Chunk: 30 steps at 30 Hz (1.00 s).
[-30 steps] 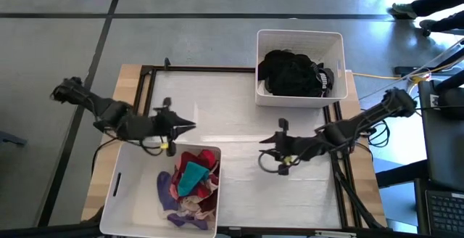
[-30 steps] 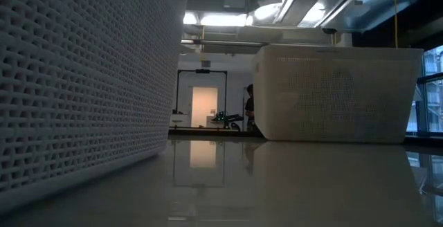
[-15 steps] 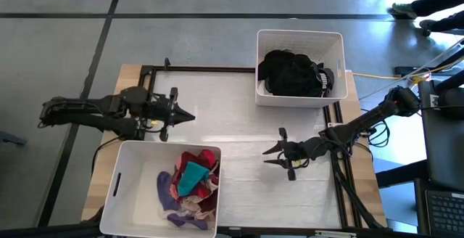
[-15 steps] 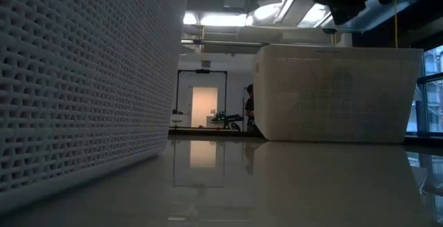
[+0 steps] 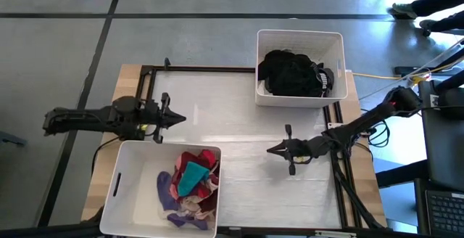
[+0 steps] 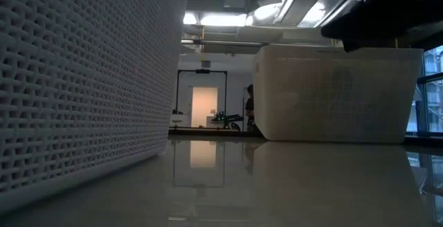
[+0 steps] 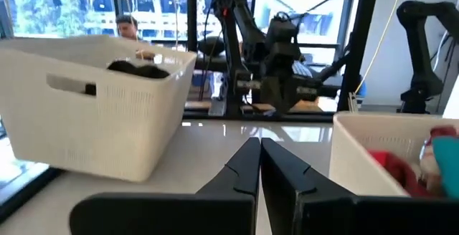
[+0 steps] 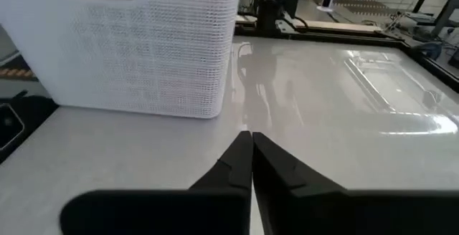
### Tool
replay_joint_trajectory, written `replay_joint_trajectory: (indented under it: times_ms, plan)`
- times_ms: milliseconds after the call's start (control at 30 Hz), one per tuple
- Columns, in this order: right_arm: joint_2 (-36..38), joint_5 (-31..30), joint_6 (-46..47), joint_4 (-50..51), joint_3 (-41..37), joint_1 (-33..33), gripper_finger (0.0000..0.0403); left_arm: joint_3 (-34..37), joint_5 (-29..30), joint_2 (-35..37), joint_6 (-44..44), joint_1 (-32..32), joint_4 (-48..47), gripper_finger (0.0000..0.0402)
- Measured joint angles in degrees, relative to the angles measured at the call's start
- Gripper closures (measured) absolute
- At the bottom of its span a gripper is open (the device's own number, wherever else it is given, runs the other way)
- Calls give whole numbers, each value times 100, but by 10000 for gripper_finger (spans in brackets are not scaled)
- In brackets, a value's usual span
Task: Sort clothes
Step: Return to Home Position
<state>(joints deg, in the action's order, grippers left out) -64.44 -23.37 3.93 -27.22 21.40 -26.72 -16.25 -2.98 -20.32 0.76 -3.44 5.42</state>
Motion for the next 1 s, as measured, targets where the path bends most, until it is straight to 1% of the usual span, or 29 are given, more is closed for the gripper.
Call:
replay_joint_trajectory:
  times_ms: [67,100,200,300,367,400,600,767,867,1000]
  plan:
    - [209,169,60,-32,-153,169,384,149,2,129,45,0,-44,397]
    - [345,360,73,-25,-255,297,383,217,4,171,90,2,-30,397]
    - [753,1282,89,-19,-517,888,392,427,29,289,88,0,161,396]
    - [1157,2169,95,-7,-735,1670,399,551,41,317,50,-1,257,396]
    - [1460,2558,95,154,-847,2120,394,610,35,325,74,0,356,396]
    - [1609,2651,95,235,-882,2281,392,627,38,349,75,-2,374,396]
    - [2964,2689,11,547,-1470,2842,396,817,79,603,7,-3,544,396]
    - [4182,2447,141,700,-2047,3065,399,943,176,860,159,-4,539,396]
    - [4804,2369,157,1061,-2067,3050,392,1025,235,1024,204,-4,537,396]
    - [5331,2351,207,1600,-2069,3051,387,1213,433,1249,434,-4,610,396]
